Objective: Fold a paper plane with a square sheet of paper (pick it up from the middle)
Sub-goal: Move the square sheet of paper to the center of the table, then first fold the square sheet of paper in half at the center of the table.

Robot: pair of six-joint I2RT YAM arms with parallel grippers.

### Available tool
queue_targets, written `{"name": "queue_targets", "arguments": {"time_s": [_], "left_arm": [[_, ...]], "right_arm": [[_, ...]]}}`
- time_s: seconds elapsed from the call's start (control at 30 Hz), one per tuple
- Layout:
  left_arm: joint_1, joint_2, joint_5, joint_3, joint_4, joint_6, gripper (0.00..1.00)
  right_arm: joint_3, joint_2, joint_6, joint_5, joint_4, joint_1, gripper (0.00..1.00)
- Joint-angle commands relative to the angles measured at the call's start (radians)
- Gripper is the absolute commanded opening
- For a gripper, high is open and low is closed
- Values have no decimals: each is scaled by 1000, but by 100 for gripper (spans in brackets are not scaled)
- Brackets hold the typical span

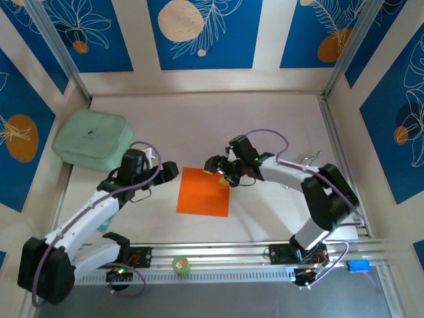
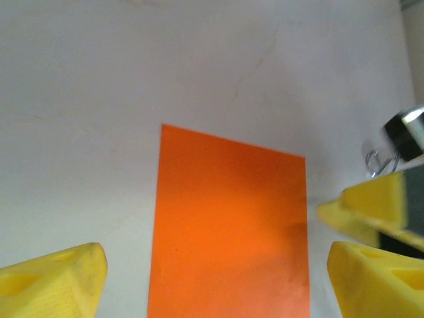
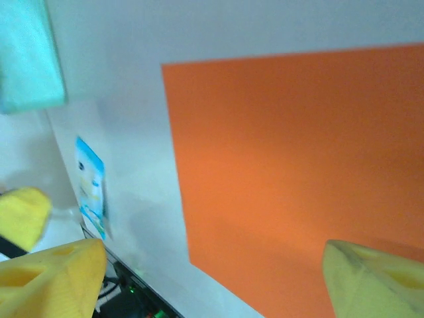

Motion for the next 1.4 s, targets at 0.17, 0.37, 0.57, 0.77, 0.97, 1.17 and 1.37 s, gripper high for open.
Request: {"name": "queue_targets", "arguments": {"time_s": [0.17, 0.37, 0.57, 0.77, 0.97, 1.17, 1.37], "left_arm": [[-249, 328, -134, 262, -236, 69, 83], [-335, 523, -123, 357, -234, 38, 83], [-383, 663, -128, 485, -337, 54, 82], [-413, 761, -203, 581, -439, 35, 84], [-435, 861, -275, 679, -549, 32, 87], [-437, 884, -282, 690, -545, 18, 91], [-437, 899, -283, 716, -556, 10, 96]], "right_arm": [[-173, -206, 101, 275, -97, -63, 86], [-275, -291, 29, 123, 17, -141, 87], [-263, -320, 0, 117, -14, -171, 87], [-265, -323, -15, 85, -39, -207, 87], [-279, -305, -1, 54, -3, -212, 87], [-274, -288, -6, 35, 0, -218, 88], [-272, -270, -8, 19, 11, -219, 88]]}}
